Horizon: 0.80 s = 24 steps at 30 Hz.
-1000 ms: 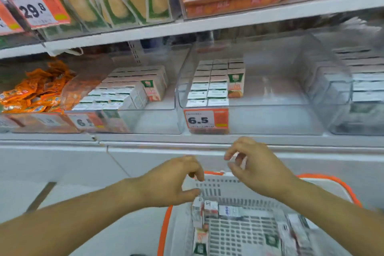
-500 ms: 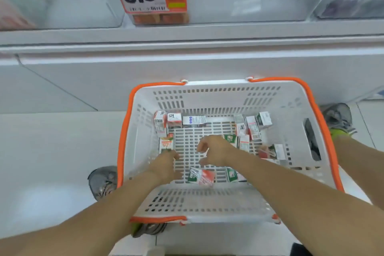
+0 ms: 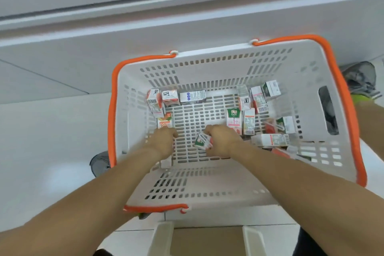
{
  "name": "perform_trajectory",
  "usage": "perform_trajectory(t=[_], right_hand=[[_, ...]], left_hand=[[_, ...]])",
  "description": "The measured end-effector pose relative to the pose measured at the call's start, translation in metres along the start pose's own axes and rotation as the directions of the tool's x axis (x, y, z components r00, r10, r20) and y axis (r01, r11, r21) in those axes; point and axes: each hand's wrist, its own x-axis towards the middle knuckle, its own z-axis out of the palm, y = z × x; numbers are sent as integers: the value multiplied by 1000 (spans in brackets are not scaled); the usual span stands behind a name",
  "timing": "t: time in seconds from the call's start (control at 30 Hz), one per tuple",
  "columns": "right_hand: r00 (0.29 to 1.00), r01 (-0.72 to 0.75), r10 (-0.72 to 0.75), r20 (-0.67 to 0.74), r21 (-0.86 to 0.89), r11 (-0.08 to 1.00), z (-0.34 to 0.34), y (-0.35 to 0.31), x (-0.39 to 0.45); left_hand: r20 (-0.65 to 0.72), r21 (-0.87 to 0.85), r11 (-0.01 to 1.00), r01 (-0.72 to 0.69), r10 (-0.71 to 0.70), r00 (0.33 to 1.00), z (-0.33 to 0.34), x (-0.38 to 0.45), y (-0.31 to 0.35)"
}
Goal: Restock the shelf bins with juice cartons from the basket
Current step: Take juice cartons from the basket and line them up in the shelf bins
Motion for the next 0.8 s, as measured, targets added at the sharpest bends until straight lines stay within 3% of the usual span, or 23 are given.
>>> perform_trajectory(t=[0.13,0.33,0.47,0.53,0.6,0.7,0.8], right_hand=[[999,-27,31,-29,143,989,-11,3,-2],[996,-67,79,-46,214,975,-14,9,-14],[991,-107,128,-33,365,925,-33,11,-25],[992,-103,123,-26,386,917,-53,6,-28],[997,-67,73,-11,301,951,-81,-3,-33],[1000,8,-10,12,145,989,-136,-25,-48],[997,70,-69,-19,52,996,-195,-54,-77]], left_hand=[[-13,-194,980,38,-41,999,7,-1,11],[-129,-141,978,156,-175,976,18,-8,24],[-74,-355,906,232,-274,959,-7,-14,26],[14,-499,823,271,-305,952,-30,-17,23],[146,-667,676,312,-292,945,-59,-24,22],[350,-774,519,362,-126,928,-105,-49,31],[375,-857,389,338,19,927,-150,-80,41]])
